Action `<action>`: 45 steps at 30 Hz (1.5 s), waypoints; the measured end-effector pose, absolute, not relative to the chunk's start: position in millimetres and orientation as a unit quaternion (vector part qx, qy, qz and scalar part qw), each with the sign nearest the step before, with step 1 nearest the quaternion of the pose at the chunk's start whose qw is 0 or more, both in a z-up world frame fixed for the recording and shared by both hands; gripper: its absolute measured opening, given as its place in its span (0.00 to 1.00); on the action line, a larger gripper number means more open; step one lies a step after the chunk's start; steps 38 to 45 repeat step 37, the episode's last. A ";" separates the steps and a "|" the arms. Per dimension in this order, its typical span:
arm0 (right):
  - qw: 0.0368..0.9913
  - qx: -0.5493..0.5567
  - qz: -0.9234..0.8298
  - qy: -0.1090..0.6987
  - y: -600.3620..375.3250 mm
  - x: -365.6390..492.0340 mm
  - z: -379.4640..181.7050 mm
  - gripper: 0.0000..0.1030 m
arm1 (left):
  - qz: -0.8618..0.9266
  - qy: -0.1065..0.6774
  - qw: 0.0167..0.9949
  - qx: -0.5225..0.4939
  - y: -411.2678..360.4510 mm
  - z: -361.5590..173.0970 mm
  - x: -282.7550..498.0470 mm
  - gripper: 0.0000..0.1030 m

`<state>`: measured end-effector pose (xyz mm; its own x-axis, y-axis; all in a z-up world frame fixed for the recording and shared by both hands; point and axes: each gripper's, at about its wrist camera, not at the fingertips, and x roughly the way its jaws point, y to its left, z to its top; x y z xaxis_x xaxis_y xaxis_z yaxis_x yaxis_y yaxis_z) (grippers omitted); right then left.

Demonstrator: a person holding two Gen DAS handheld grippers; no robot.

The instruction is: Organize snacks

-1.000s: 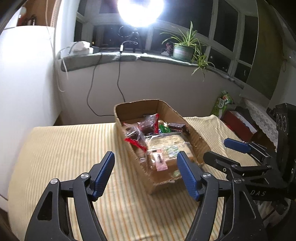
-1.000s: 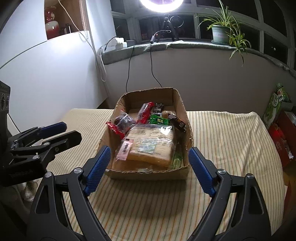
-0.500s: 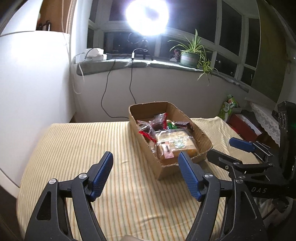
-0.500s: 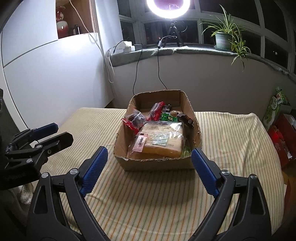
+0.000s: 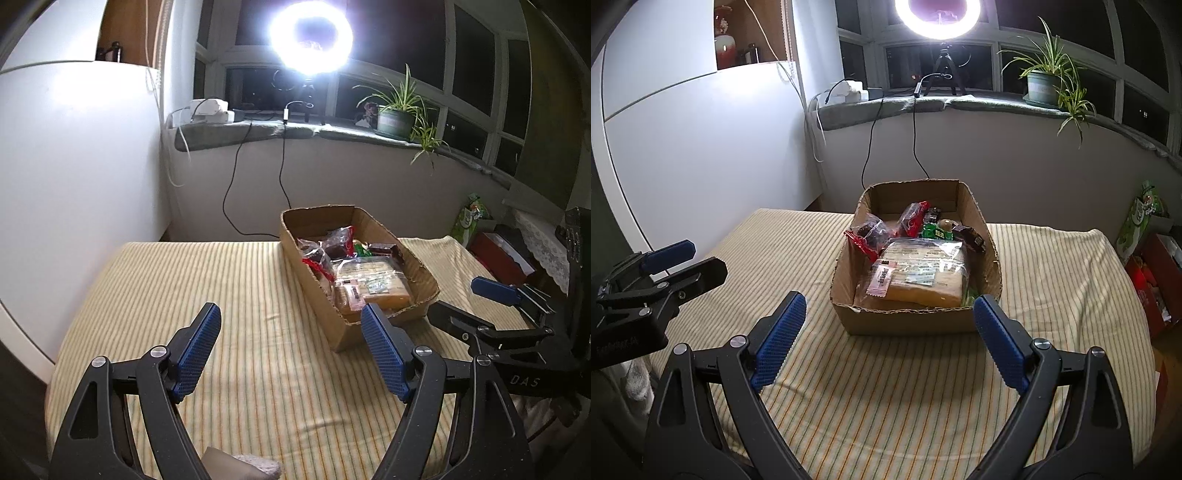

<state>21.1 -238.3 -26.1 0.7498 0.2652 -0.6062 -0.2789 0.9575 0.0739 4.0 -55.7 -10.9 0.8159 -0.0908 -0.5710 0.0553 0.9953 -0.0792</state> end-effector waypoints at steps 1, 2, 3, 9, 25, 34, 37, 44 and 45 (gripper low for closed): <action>0.935 -0.011 0.146 0.322 -237.7 20.7 -26.1 0.91 | -0.037 0.301 0.952 -0.029 -55.3 -11.4 3.6 0.76; 0.935 -0.011 0.146 0.323 -236.8 20.4 -26.4 0.91 | -0.036 0.302 0.952 -0.029 -55.0 -11.7 3.5 0.77; 0.935 -0.011 0.146 0.323 -236.3 20.1 -26.7 0.91 | -0.035 0.302 0.952 -0.029 -55.2 -11.8 3.2 0.78; 0.934 -0.011 0.145 0.326 -235.6 22.3 -28.0 0.92 | -0.034 0.303 0.952 -0.030 -54.5 -12.4 3.8 0.78; 0.931 -0.011 0.149 0.332 -236.6 26.9 -32.4 0.92 | -0.034 0.305 0.951 -0.030 -54.1 -14.0 6.4 0.78; 0.931 -0.012 0.150 0.333 -235.7 28.1 -34.1 0.92 | -0.036 0.304 0.952 -0.030 -54.0 -14.3 6.6 0.78; 0.930 -0.013 0.152 0.335 -236.2 30.1 -35.4 0.92 | -0.034 0.306 0.951 -0.031 -53.3 -15.8 7.9 0.78; 0.930 -0.013 0.152 0.335 -236.2 30.1 -35.4 0.92 | -0.034 0.306 0.951 -0.031 -53.3 -15.8 7.9 0.78; 0.930 -0.013 0.152 0.335 -236.2 30.1 -35.4 0.92 | -0.034 0.306 0.951 -0.031 -53.3 -15.8 7.9 0.78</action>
